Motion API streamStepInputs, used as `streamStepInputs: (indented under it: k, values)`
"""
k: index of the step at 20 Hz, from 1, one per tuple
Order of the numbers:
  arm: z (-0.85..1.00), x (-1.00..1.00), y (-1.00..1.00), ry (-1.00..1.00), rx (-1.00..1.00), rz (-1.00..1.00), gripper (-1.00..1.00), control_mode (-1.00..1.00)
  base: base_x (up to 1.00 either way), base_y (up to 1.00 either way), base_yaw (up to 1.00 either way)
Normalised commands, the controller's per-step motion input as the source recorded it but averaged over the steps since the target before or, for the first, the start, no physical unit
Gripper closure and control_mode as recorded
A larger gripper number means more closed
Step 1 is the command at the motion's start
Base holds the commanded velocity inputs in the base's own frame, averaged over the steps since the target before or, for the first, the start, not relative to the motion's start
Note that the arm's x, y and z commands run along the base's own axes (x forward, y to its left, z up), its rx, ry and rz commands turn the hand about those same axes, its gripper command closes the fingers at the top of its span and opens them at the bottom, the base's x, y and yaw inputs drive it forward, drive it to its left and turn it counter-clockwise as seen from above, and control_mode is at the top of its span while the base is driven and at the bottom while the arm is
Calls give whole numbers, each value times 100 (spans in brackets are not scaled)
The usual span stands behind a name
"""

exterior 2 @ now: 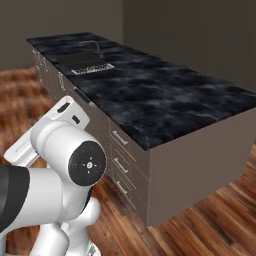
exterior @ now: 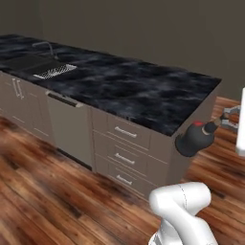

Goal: Move the drinks to the dining counter.

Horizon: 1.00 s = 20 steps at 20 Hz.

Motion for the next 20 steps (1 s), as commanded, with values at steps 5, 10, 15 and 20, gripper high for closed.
streamStepInputs:
  k: [5, 10, 15, 20]
  values:
    - [0, 0, 0, 0, 0, 0, 100, 100, -4, -64, 25]
    - [0, 0, 0, 0, 0, 0, 100, 100, 0, -84, 27]
    - [0, 0, 0, 0, 0, 0, 100, 100, 1, -83, 34]
    - [0, 0, 0, 0, 0, 0, 100, 100, 0, -77, 36]
